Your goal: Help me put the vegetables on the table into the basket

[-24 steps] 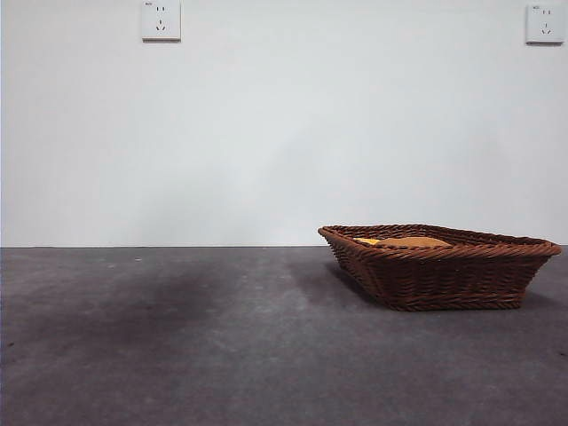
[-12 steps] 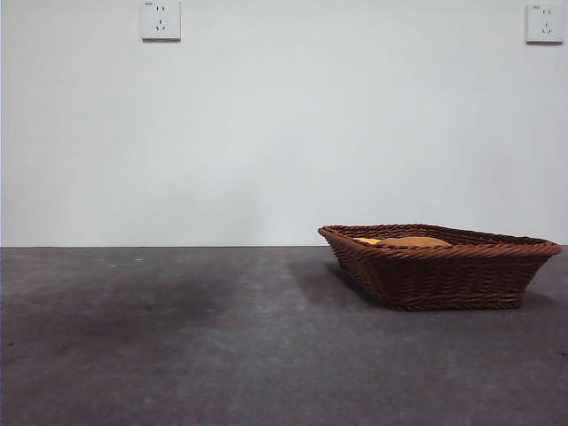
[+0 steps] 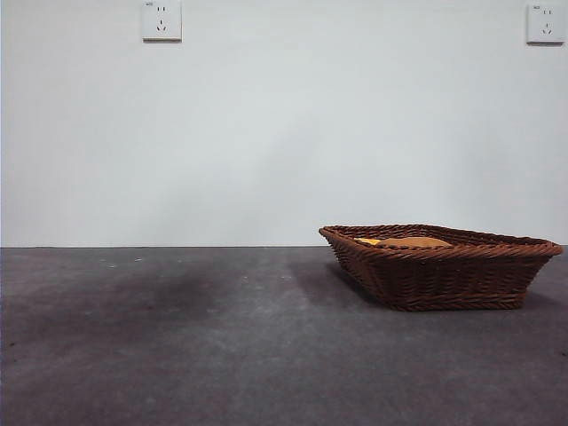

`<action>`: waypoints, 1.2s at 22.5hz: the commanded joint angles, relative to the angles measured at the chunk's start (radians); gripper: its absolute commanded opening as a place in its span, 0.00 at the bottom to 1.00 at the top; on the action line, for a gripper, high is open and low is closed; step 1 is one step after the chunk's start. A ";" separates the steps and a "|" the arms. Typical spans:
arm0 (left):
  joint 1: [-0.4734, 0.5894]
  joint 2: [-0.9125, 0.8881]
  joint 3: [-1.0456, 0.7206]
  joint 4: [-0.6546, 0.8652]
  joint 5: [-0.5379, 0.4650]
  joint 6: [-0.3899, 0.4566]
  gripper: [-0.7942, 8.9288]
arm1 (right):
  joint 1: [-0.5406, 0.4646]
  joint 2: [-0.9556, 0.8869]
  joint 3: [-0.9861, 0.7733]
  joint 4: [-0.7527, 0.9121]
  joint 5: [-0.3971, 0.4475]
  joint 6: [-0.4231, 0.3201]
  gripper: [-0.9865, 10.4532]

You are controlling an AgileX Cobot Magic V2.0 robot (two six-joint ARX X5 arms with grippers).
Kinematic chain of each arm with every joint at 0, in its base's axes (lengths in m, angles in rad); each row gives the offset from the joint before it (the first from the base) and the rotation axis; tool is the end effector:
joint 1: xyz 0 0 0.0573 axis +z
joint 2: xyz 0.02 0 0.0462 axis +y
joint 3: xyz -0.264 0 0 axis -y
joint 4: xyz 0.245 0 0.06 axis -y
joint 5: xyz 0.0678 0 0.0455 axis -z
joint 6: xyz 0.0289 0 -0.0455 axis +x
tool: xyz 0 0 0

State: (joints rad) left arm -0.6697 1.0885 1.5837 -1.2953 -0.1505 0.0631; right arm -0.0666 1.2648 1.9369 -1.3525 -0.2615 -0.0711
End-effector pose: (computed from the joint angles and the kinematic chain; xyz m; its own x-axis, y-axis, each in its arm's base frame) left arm 0.1217 -0.0908 0.4375 0.6331 -0.3100 -0.7093 0.5663 0.8102 0.1513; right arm 0.1694 -0.0038 0.4945 0.7664 0.2080 -0.6077 -0.1805 0.9777 0.1070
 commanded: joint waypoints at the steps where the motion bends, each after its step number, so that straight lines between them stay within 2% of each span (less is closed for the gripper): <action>1: 0.064 -0.035 -0.036 0.068 0.001 0.072 0.08 | 0.001 0.043 -0.004 -0.016 0.002 -0.004 0.08; 3: 0.123 -0.094 -0.122 0.201 0.001 0.072 0.08 | 0.001 0.079 -0.004 -0.016 0.002 -0.004 0.08; 5: 0.203 -0.219 -0.327 0.497 0.001 0.115 0.08 | 0.001 0.129 -0.004 -0.015 0.006 -0.004 0.08; 8: 0.328 -0.422 -0.667 0.941 0.000 0.121 0.08 | 0.001 0.201 -0.004 0.004 0.012 -0.004 0.08; 10: 0.412 -0.546 -0.844 1.076 -0.012 0.122 0.08 | 0.001 0.244 -0.004 0.024 0.012 -0.004 0.08; 14: 0.528 -0.736 -1.072 1.046 -0.008 0.124 0.08 | 0.000 0.311 -0.004 0.064 0.013 -0.004 0.08; 20: 0.580 -0.859 -1.286 1.082 -0.007 0.137 0.08 | 0.001 0.348 -0.004 0.171 0.043 -0.005 0.08; 25: 0.592 -0.939 -1.463 1.155 0.002 0.018 0.08 | 0.000 0.348 -0.004 0.259 0.046 -0.004 0.09; 27: 0.595 -0.996 -1.513 1.150 0.000 0.019 0.08 | 0.000 0.348 -0.004 0.277 0.046 -0.005 0.09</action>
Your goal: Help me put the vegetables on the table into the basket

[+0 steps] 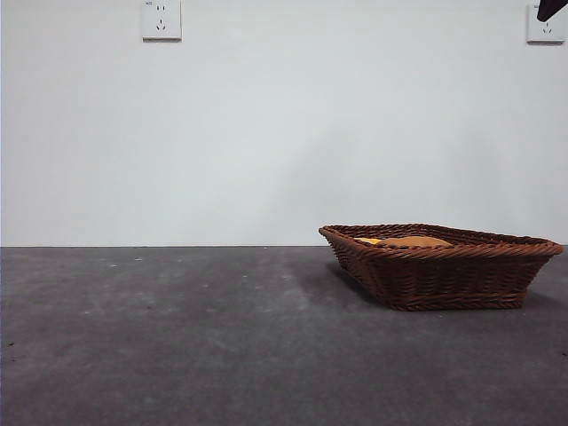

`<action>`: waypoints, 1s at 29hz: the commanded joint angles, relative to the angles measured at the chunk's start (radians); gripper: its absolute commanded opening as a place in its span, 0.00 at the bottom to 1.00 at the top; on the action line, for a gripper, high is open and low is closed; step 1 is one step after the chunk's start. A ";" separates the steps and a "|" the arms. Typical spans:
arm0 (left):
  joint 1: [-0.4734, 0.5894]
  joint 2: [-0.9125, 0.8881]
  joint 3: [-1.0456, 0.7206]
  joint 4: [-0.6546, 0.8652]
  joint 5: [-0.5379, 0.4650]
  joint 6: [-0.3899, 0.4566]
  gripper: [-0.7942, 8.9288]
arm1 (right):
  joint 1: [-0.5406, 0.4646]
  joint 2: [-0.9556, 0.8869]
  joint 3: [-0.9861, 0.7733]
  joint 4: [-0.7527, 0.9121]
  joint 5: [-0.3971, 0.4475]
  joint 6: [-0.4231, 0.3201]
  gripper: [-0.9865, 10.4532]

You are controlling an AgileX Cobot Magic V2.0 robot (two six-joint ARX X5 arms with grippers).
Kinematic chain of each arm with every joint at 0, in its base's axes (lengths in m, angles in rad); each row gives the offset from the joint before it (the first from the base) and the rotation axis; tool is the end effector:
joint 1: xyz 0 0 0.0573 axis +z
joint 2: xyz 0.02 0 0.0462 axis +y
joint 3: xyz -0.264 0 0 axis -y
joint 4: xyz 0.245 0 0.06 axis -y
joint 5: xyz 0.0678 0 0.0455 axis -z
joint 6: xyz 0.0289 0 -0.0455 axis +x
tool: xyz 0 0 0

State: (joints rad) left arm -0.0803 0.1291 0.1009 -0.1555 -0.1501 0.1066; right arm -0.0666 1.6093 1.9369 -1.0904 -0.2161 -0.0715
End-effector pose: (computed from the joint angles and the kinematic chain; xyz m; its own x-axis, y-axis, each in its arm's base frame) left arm 0.0996 -0.0037 0.1730 0.9810 0.0711 -0.1806 -0.0475 0.9901 0.1318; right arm 0.3120 -0.0146 0.4366 0.7188 0.1670 -0.6749 -0.1387 0.9857 0.0961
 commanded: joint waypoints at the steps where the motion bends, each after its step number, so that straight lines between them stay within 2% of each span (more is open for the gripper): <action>1: 0.011 -0.063 -0.047 0.007 0.000 -0.024 0.08 | 0.000 0.004 -0.004 0.023 0.000 -0.004 0.09; 3: 0.031 -0.121 -0.072 0.003 0.000 -0.024 0.08 | 0.000 0.004 -0.004 0.034 0.000 -0.004 0.09; 9: 0.096 -0.126 -0.082 -0.002 0.000 -0.024 0.08 | 0.000 0.004 -0.004 0.047 0.001 -0.004 0.09; 29: 0.096 -0.106 -0.082 -0.009 0.000 -0.024 0.08 | -0.010 0.006 -0.004 0.048 0.019 -0.004 0.09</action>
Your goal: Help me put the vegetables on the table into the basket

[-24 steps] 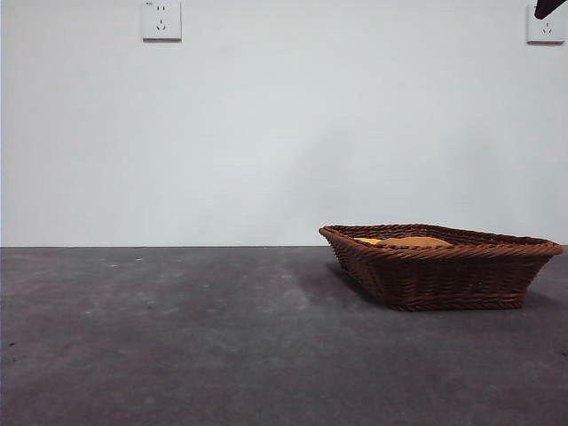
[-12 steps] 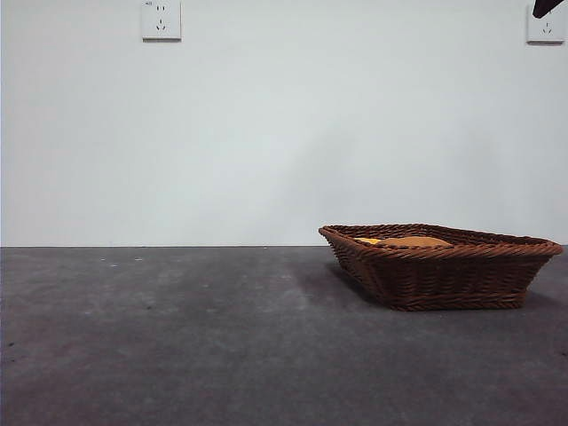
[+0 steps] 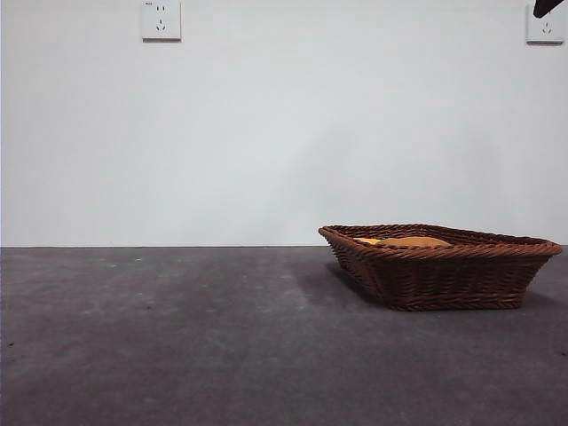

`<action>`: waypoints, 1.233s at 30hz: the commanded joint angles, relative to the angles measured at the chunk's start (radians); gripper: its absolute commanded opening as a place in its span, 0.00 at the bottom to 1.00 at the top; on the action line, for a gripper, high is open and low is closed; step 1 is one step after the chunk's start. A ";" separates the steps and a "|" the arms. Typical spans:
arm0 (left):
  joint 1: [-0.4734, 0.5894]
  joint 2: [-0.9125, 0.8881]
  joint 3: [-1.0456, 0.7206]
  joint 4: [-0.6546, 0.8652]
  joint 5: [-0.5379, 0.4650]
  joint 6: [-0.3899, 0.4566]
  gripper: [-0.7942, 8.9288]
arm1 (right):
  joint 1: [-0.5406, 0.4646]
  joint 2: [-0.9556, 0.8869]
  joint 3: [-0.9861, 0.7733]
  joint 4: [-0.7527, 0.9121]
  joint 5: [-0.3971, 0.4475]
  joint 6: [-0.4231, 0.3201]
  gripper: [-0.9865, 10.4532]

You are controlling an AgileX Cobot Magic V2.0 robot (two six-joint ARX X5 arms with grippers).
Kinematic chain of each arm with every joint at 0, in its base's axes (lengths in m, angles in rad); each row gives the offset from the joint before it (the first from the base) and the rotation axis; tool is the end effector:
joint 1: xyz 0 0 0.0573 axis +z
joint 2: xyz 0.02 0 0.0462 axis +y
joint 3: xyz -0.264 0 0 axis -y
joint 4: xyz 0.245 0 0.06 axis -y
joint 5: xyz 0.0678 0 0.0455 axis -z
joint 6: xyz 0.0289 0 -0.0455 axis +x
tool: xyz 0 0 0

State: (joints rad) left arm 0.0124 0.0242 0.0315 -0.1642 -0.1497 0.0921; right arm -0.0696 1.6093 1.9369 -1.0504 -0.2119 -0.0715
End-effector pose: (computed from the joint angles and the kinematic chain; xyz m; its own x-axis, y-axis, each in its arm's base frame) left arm 0.0958 0.0055 0.1566 0.9747 0.1612 -0.1545 -0.1445 0.9829 0.1140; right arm 0.3145 -0.0158 0.4394 0.7460 0.1588 -0.6467 -0.1363 0.9870 0.0852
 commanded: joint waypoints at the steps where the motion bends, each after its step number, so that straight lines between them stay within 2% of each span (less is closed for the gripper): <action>1: 0.003 -0.002 -0.013 0.000 0.000 -0.010 0.08 | -0.009 0.004 -0.004 0.008 0.039 -0.004 0.09; 4: 0.003 -0.002 -0.013 0.000 0.000 -0.010 0.08 | -0.007 -0.023 -0.005 0.007 0.058 -0.004 0.09; 9: 0.003 -0.002 -0.013 0.000 0.000 -0.010 0.08 | 0.018 -0.167 -0.019 0.010 0.060 -0.004 0.09; 10: 0.003 -0.002 -0.013 0.000 0.000 -0.010 0.08 | 0.018 -0.204 -0.036 0.013 0.061 -0.023 0.09; 11: 0.003 -0.002 -0.013 0.000 0.000 -0.010 0.08 | 0.018 -0.248 -0.069 0.034 0.076 -0.121 0.09; 12: 0.003 -0.002 -0.013 0.000 0.000 -0.010 0.08 | 0.017 -0.299 -0.120 0.070 0.079 -0.168 0.09; 16: 0.003 -0.002 -0.013 0.000 0.000 -0.010 0.08 | 0.016 -0.537 -0.465 0.329 0.095 -0.172 0.09; 19: 0.003 -0.002 -0.013 0.000 0.000 -0.010 0.08 | 0.016 -0.659 -0.661 0.426 0.153 -0.172 0.09; 24: 0.003 -0.002 -0.013 0.000 0.000 -0.010 0.08 | 0.016 -0.859 -0.986 0.565 0.178 -0.172 0.09; 30: 0.003 -0.002 -0.013 0.000 0.000 -0.010 0.08 | 0.016 -1.090 -1.315 0.735 0.179 -0.171 0.09; 37: 0.003 -0.002 -0.013 0.000 0.000 -0.010 0.08 | 0.016 -1.331 -1.616 0.953 0.178 -0.165 0.09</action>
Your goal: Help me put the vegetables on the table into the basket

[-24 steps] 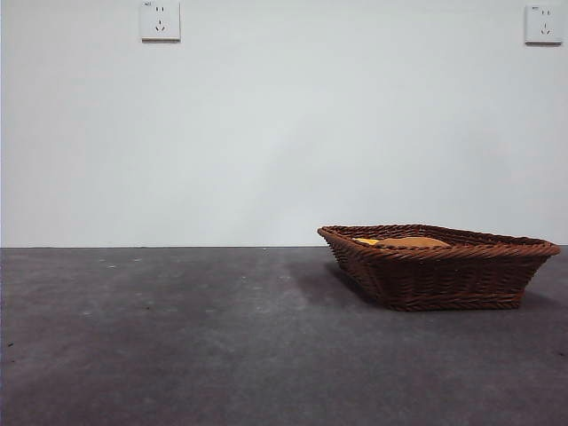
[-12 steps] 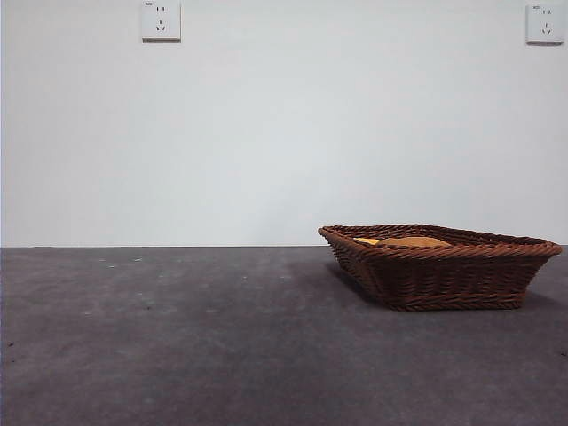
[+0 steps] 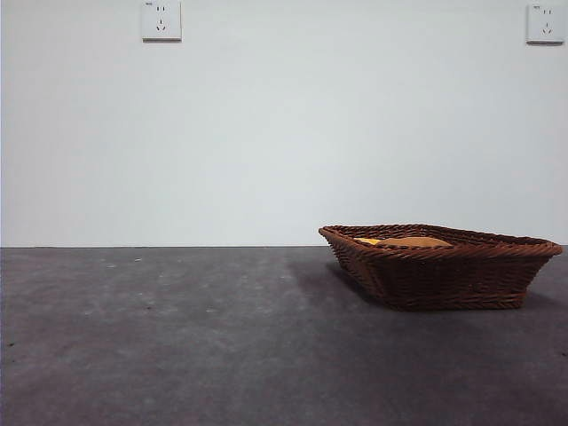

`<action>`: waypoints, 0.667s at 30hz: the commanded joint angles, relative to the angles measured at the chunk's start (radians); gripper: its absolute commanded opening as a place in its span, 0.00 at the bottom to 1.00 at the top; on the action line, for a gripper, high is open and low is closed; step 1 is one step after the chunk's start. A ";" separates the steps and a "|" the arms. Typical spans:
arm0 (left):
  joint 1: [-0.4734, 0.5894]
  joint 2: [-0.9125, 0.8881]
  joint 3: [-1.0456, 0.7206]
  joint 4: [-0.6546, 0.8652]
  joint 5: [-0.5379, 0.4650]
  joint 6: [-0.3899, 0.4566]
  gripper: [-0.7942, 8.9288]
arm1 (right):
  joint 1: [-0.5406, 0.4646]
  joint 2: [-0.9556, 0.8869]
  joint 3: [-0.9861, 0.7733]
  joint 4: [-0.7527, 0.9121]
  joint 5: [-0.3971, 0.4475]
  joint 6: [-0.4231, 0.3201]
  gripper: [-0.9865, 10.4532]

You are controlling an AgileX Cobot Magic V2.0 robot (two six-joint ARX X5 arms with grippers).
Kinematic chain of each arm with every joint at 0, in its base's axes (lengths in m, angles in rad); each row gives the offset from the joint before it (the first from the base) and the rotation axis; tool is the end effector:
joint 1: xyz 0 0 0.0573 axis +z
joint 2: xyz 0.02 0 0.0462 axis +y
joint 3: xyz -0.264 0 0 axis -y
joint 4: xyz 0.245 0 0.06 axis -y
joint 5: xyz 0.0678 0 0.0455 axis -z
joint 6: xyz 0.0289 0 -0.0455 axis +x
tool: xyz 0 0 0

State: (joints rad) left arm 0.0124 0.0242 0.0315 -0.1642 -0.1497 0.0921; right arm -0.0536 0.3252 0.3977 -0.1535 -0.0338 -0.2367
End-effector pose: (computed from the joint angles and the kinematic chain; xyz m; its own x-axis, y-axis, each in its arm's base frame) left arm 0.0958 0.0055 0.1566 0.9747 0.1612 -0.1545 -0.1445 0.9829 0.1140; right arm 0.1061 -0.0047 0.2576 0.9965 -0.0196 -0.0809 0.0004 0.9729 -0.2311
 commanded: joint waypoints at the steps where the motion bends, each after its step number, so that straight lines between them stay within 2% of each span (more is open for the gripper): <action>1: 0.003 -0.002 -0.013 0.000 0.000 -0.010 0.08 | 0.000 -0.076 -0.112 0.081 -0.001 0.008 0.09; 8: 0.003 -0.002 -0.013 0.000 0.000 -0.010 0.08 | 0.000 -0.215 -0.268 0.128 -0.003 0.134 0.09; 15: 0.003 -0.002 -0.013 0.000 0.000 -0.010 0.08 | 0.000 -0.315 -0.360 0.131 -0.003 0.165 0.09; 20: 0.003 -0.002 -0.013 -0.001 0.000 -0.010 0.08 | 0.000 -0.317 -0.384 0.098 -0.002 0.166 0.09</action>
State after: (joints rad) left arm 0.0124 0.0242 0.0315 -0.1661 -0.1497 0.0917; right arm -0.0536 0.0101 0.0242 -0.0578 -0.0341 -0.0856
